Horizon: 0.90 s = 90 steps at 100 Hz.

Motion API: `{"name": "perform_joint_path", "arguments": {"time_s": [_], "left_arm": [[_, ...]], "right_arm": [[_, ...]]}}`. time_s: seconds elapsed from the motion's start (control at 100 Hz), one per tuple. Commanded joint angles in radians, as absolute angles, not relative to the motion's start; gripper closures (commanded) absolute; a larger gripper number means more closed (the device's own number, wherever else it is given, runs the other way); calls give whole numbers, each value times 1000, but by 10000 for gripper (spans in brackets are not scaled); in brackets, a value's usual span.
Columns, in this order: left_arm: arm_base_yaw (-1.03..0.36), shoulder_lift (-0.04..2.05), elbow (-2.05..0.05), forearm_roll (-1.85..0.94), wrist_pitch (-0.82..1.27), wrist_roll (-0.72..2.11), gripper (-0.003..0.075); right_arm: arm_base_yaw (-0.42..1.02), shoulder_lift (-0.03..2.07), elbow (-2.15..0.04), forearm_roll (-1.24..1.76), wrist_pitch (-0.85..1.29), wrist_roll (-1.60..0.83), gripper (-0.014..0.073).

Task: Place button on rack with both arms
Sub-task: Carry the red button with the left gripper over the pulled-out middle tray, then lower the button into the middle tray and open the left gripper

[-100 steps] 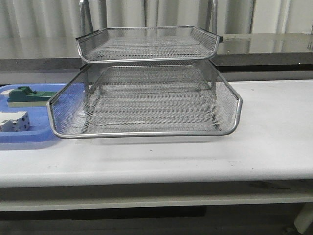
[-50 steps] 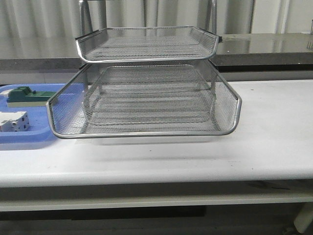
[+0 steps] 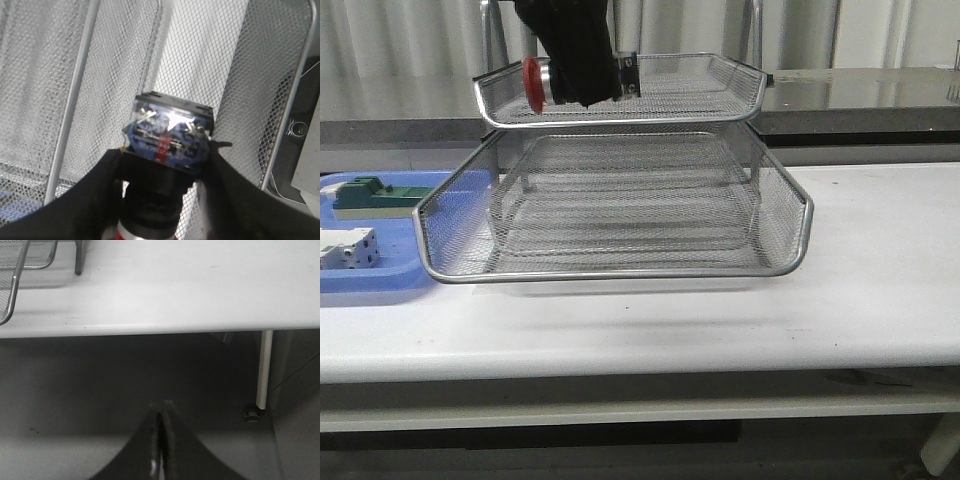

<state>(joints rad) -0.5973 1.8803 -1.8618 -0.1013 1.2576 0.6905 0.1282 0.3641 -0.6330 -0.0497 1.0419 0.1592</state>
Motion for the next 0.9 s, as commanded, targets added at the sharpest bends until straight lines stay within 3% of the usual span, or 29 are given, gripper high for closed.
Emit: {"name": "perform_joint_path", "arguments": {"time_s": [0.0, 0.77, 0.89], "left_arm": [[-604, 1819, -1858, -121, 1261, 679, 681], [-606, 1969, -1834, -144, 1148, 686, 675], [-606, 1969, -1834, -146, 1157, 686, 602]], "right_arm": [[129, 370, -667, -64, 987, 157, 660], [129, 370, -667, -64, 987, 157, 660], [129, 370, -667, -64, 987, 157, 660]]}}
